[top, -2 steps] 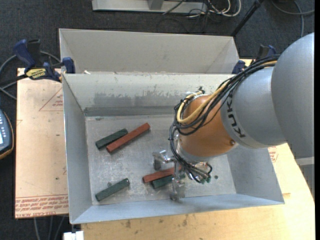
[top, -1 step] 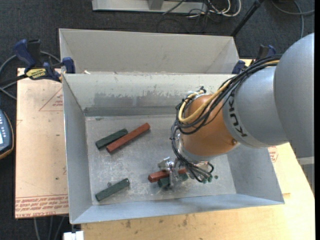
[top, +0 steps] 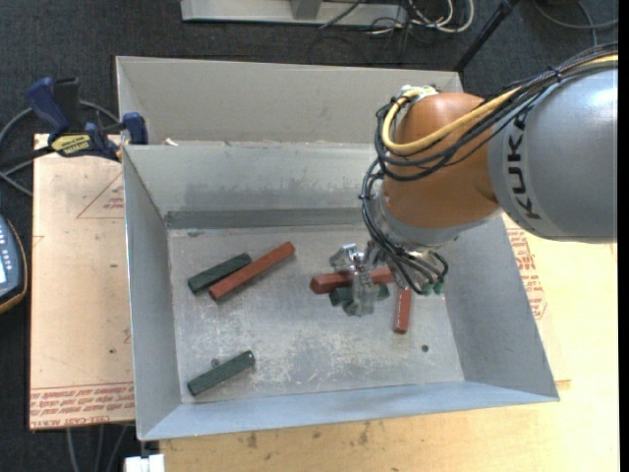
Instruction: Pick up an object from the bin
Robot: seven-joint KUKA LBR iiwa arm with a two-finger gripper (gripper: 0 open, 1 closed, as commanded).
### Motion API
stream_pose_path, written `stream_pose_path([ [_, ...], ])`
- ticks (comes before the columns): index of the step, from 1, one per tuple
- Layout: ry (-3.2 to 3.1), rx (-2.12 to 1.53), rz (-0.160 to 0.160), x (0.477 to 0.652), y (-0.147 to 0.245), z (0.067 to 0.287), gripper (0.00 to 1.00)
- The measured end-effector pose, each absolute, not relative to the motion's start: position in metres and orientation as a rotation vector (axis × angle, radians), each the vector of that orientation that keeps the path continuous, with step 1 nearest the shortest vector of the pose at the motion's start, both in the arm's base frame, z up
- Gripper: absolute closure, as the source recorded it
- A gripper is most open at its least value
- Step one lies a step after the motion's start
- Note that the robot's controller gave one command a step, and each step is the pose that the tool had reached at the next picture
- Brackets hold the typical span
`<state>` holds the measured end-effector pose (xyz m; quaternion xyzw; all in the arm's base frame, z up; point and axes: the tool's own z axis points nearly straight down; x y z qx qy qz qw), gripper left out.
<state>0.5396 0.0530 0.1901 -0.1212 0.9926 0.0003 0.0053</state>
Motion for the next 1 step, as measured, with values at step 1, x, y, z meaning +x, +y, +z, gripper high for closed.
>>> stream_pose_path([
  [1, 2.924, -1.126, -0.003, 0.5612, 0.033, 0.2626, 1.0],
])
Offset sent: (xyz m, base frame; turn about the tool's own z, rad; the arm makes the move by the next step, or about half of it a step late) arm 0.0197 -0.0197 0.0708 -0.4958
